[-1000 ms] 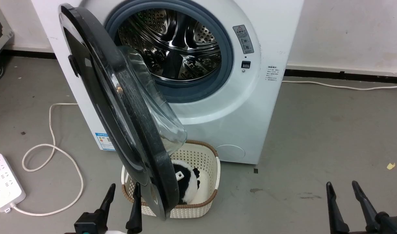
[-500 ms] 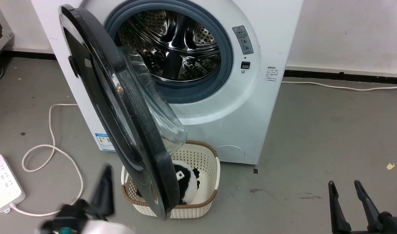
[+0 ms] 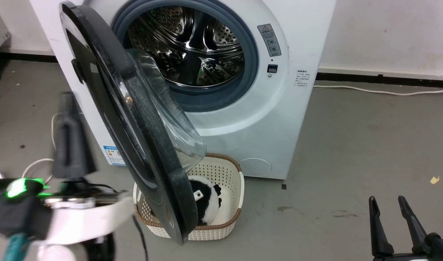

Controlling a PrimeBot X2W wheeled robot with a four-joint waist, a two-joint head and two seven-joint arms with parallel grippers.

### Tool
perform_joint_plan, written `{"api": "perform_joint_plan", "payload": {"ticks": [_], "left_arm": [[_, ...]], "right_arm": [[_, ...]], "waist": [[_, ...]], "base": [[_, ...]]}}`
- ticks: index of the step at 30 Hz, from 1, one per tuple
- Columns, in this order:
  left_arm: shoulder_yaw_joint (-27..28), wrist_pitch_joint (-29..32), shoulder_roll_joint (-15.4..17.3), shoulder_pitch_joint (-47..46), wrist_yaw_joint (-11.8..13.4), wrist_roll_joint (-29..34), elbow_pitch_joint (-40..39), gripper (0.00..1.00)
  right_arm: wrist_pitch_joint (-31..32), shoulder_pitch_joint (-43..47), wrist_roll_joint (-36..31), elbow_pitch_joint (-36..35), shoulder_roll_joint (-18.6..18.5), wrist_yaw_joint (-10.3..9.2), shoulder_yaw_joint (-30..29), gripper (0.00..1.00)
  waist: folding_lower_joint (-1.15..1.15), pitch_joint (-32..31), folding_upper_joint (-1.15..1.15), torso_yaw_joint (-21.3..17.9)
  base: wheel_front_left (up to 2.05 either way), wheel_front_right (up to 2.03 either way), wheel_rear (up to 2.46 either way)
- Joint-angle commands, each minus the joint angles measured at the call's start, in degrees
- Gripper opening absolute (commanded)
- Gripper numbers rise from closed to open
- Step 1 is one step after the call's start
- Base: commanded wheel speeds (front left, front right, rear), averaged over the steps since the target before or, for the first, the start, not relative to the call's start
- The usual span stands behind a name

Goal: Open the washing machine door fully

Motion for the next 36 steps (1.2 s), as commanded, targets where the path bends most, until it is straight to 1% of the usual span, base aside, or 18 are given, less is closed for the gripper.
{"api": "perform_joint_plan", "payload": {"ticks": [1,4,8,13,16,20,25,32,36], "left_arm": [[-1.4,2.2,0.1,-0.4,0.0,0.7,-0.4,0.0],[-5.5,6.4,0.1,0.4,-0.2,1.3,-1.0,0.0],[-12.6,9.6,0.0,2.8,-1.2,1.3,0.6,0.0],[-20.0,12.4,0.0,5.4,-1.8,0.0,6.7,0.0],[-22.6,14.5,0.0,6.7,-1.5,-0.8,11.4,0.0],[-22.8,15.2,0.0,7.0,0.2,-2.2,17.9,0.0],[-20.7,13.3,0.1,5.6,1.8,-2.5,23.0,0.0],[-18.6,11.4,0.8,6.1,2.6,-4.0,26.4,0.0],[-18.7,11.5,1.2,6.8,2.5,-4.4,27.1,0.0]], "right_arm": [[-0.3,-0.8,0.3,-0.1,0.2,0.05,0.1,1.0],[-0.3,-1.2,0.6,-0.2,0.2,0.05,0.0,1.0],[-0.3,-1.5,1.0,-0.2,0.2,0.05,-0.2,1.0],[-0.3,-2.1,1.2,0.0,0.2,0.05,-0.4,1.0],[-0.3,-2.5,1.3,0.1,0.2,0.05,-0.5,1.0],[-0.3,-2.8,1.5,0.3,0.2,0.05,-0.4,1.0],[-0.3,-2.6,1.4,1.1,0.2,0.05,0.1,1.0],[-0.3,-1.3,1.3,1.9,0.2,0.05,0.2,1.0],[-0.3,-0.3,1.9,2.1,0.2,0.05,-0.3,1.0]], "waist": [[0.0,0.2,0.0,-0.2],[0.0,0.8,0.0,-0.6],[0.0,1.9,0.0,-0.6],[0.0,3.0,0.0,-0.4],[0.0,3.4,0.0,-0.4],[0.0,4.0,0.0,-0.1],[0.0,3.8,0.0,1.2],[0.0,1.0,0.0,5.6],[0.0,-0.4,0.0,9.8]], "base": [[0.0,0.0,0.0],[0.0,0.0,0.0],[0.0,0.0,0.0],[0.0,0.0,0.0],[0.0,0.0,0.0],[0.0,0.0,0.0],[0.0,0.0,0.0],[0.0,0.0,0.0],[0.0,0.0,0.0]]}}
